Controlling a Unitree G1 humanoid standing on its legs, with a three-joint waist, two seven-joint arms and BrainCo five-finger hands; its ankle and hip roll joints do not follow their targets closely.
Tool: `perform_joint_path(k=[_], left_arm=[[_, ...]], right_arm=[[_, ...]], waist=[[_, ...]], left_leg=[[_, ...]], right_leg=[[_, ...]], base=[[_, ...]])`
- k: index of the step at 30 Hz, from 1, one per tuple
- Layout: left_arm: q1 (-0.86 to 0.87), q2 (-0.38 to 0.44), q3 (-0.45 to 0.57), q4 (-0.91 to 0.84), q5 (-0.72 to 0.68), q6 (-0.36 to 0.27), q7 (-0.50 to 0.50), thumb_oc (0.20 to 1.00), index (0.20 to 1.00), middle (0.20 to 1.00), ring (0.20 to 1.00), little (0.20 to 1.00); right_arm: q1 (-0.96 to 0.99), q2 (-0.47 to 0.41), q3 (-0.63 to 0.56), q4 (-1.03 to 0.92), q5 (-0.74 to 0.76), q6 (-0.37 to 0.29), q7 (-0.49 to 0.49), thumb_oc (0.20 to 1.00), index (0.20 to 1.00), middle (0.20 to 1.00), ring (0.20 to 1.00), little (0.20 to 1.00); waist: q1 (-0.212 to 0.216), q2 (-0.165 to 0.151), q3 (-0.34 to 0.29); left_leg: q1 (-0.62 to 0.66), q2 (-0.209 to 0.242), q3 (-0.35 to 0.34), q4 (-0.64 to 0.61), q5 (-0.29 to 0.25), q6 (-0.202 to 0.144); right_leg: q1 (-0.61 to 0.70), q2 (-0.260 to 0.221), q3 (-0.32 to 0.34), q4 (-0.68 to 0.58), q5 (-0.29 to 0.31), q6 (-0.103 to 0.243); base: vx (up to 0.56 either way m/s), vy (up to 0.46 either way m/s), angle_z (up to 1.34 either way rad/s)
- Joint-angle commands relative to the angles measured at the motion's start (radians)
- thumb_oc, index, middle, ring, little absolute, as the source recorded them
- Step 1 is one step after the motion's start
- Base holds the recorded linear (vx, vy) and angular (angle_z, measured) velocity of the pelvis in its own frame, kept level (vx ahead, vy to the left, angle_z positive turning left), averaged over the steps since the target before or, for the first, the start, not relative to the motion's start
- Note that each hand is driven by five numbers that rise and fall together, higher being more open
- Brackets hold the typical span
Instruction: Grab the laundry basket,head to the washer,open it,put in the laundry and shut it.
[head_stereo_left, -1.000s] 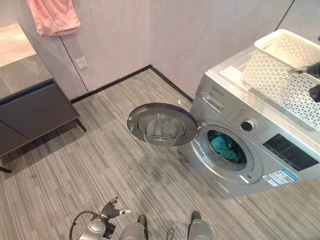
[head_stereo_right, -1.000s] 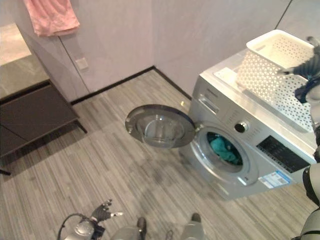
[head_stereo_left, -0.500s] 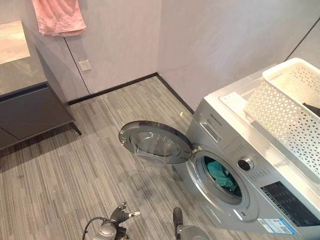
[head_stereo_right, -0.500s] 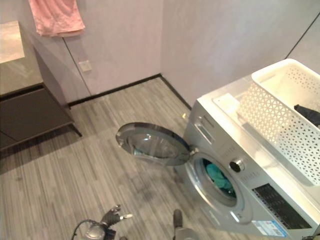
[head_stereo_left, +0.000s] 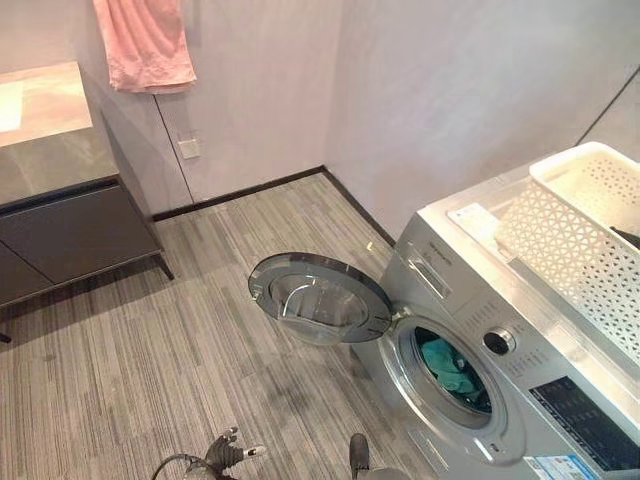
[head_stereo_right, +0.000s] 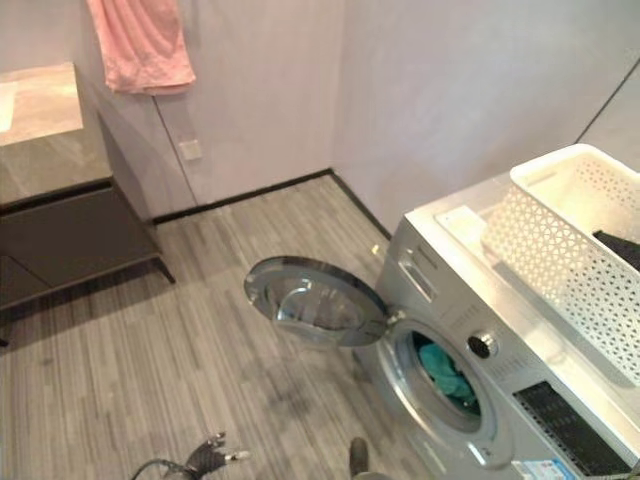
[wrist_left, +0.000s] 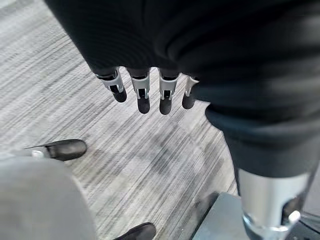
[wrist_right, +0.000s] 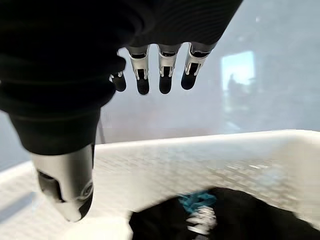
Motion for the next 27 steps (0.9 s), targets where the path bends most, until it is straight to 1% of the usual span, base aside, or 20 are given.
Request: perform_joint_path(k=[1, 3, 5, 7, 9, 10, 14, 15, 16, 23, 24, 27], left_arm=[[-0.038, 0.036, -0.007, 0.014, -0.003, -0.018, -0.01, 1.0, 1.0, 1.0, 1.0, 1.0], [-0.034, 0.039, 0.01, 0.012, -0.017, -0.018, -0.009, 1.0, 1.0, 1.0, 1.0, 1.0], [-0.032, 0.04, 0.011, 0.008, -0.02, -0.018, -0.011, 1.0, 1.0, 1.0, 1.0, 1.0], [-0.026, 0.039, 0.021, 0.012, -0.037, -0.017, -0.019, 1.0, 1.0, 1.0, 1.0, 1.0], [-0.026, 0.04, 0.026, 0.021, -0.04, -0.016, -0.021, 1.0, 1.0, 1.0, 1.0, 1.0], [-0.026, 0.042, 0.031, 0.027, -0.04, -0.016, -0.02, 1.0, 1.0, 1.0, 1.0, 1.0], [-0.026, 0.046, 0.039, 0.025, -0.047, -0.015, -0.022, 1.0, 1.0, 1.0, 1.0, 1.0], [-0.028, 0.047, 0.04, 0.025, -0.05, -0.014, -0.022, 1.0, 1.0, 1.0, 1.0, 1.0], [-0.029, 0.048, 0.041, 0.022, -0.054, -0.014, -0.023, 1.0, 1.0, 1.0, 1.0, 1.0], [-0.025, 0.052, 0.051, 0.032, -0.063, -0.012, -0.035, 1.0, 1.0, 1.0, 1.0, 1.0], [-0.023, 0.053, 0.061, 0.032, -0.072, -0.012, -0.037, 1.0, 1.0, 1.0, 1.0, 1.0], [-0.018, 0.057, 0.077, 0.028, -0.091, -0.012, -0.038, 1.0, 1.0, 1.0, 1.0, 1.0]], right_arm=[[-0.073, -0.086, 0.043, 0.037, -0.016, -0.015, -0.004, 1.0, 1.0, 1.0, 1.0, 1.0], [-0.061, -0.084, 0.031, 0.04, -0.008, -0.016, 0.005, 1.0, 1.0, 1.0, 1.0, 1.0], [-0.057, -0.083, 0.03, 0.04, -0.011, -0.016, 0.008, 1.0, 1.0, 1.0, 1.0, 1.0], [-0.045, -0.074, 0.028, 0.046, -0.019, -0.018, 0.022, 1.0, 1.0, 1.0, 1.0, 1.0], [-0.044, -0.068, 0.032, 0.044, -0.02, -0.02, 0.029, 1.0, 1.0, 1.0, 1.0, 1.0], [-0.043, -0.065, 0.036, 0.043, -0.023, -0.022, 0.035, 0.956, 0.956, 0.956, 0.956, 0.956], [-0.05, -0.067, 0.055, 0.033, -0.018, -0.023, 0.055, 0.953, 0.953, 0.953, 0.953, 0.953], [-0.047, -0.068, 0.054, 0.032, -0.019, -0.024, 0.056, 0.953, 0.953, 0.953, 0.953, 0.953], [-0.042, -0.067, 0.058, 0.033, -0.023, -0.024, 0.059, 1.0, 1.0, 1.0, 1.0, 1.0], [-0.013, -0.06, 0.085, 0.051, -0.072, -0.022, 0.101, 1.0, 1.0, 1.0, 1.0, 1.0], [0.005, -0.06, 0.086, 0.061, -0.095, -0.02, 0.112, 1.0, 1.0, 1.0, 1.0, 1.0], [0.016, -0.072, 0.087, 0.091, -0.13, -0.014, 0.121, 1.0, 1.0, 1.0, 1.0, 1.0]], waist=[[0.014, -0.045, 0.011], [0.019, -0.041, 0.011], [0.02, -0.039, 0.013], [0.025, -0.028, 0.018], [0.027, -0.027, 0.019], [0.028, -0.025, 0.018], [0.032, -0.017, 0.027], [0.033, -0.015, 0.031], [0.034, -0.012, 0.034], [0.032, 0.005, 0.051], [0.034, 0.01, 0.056], [0.036, 0.017, 0.058]], left_leg=[[0.026, 0.042, 0.022, 0.017, 0.04, 0.027], [0.026, 0.048, 0.026, 0.013, 0.056, 0.024], [0.025, 0.05, 0.026, 0.012, 0.06, 0.023], [0.013, 0.058, 0.021, 0.013, 0.084, 0.018], [0.009, 0.061, 0.021, 0.012, 0.093, 0.017], [0.005, 0.063, 0.02, 0.011, 0.099, 0.015], [-0.018, 0.069, 0.014, 0.017, 0.126, 0.011], [-0.025, 0.07, 0.013, 0.019, 0.134, 0.009], [-0.031, 0.072, 0.014, 0.019, 0.143, 0.007], [-0.055, 0.082, 0.018, 0.014, 0.179, 0.003], [-0.061, 0.085, 0.018, 0.017, 0.196, 0.0], [-0.067, 0.09, 0.016, 0.02, 0.223, -0.004]], right_leg=[[-0.046, -0.081, 0.018, 0.085, -0.077, 0.069], [-0.049, -0.077, 0.016, 0.084, -0.081, 0.067], [-0.049, -0.076, 0.015, 0.084, -0.083, 0.065], [-0.053, -0.072, 0.006, 0.086, -0.093, 0.06], [-0.056, -0.07, 0.003, 0.087, -0.096, 0.059], [-0.058, -0.068, 0.002, 0.088, -0.098, 0.057], [-0.07, -0.063, -0.005, 0.089, -0.108, 0.051], [-0.073, -0.063, -0.007, 0.091, -0.11, 0.049], [-0.078, -0.062, -0.01, 0.093, -0.113, 0.047], [-0.117, -0.05, -0.01, 0.114, -0.127, 0.038], [-0.124, -0.046, -0.01, 0.116, -0.129, 0.035], [-0.133, -0.039, -0.009, 0.119, -0.135, 0.03]], base=[[0.02, -0.028, -0.15], [0.03, -0.05, -0.15], [0.02, -0.041, -0.08], [0.04, -0.072, 0.02], [0.02, -0.045, 0.05], [0.04, -0.061, 0.09], [0.03, -0.059, 0.11], [0.01, -0.055, 0.06], [0.01, -0.053, 0.04], [0.02, -0.05, 0.01], [0.02, -0.06, -0.04], [0.04, -0.066, -0.01]])
